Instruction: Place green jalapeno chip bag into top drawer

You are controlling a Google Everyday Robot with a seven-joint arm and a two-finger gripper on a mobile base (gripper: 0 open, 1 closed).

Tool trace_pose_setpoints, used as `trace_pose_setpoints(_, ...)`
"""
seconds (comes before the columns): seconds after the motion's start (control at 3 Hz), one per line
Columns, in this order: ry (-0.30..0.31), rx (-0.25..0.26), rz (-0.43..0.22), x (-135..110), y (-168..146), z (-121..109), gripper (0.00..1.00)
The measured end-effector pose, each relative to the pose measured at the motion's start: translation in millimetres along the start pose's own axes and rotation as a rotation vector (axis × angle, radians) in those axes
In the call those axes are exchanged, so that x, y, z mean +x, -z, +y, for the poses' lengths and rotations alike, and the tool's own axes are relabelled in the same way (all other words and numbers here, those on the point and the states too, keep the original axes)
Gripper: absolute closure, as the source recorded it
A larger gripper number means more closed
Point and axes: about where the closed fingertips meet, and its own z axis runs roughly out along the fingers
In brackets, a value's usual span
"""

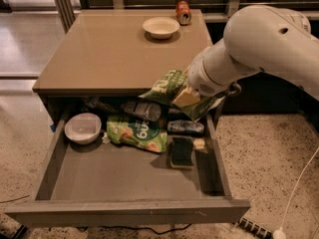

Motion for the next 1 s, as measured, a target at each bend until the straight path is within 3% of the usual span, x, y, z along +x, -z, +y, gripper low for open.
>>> trace_pose_setpoints(1.0,-0.058,-0.158,-0.087,19.0,-57.3,61.2,1.0)
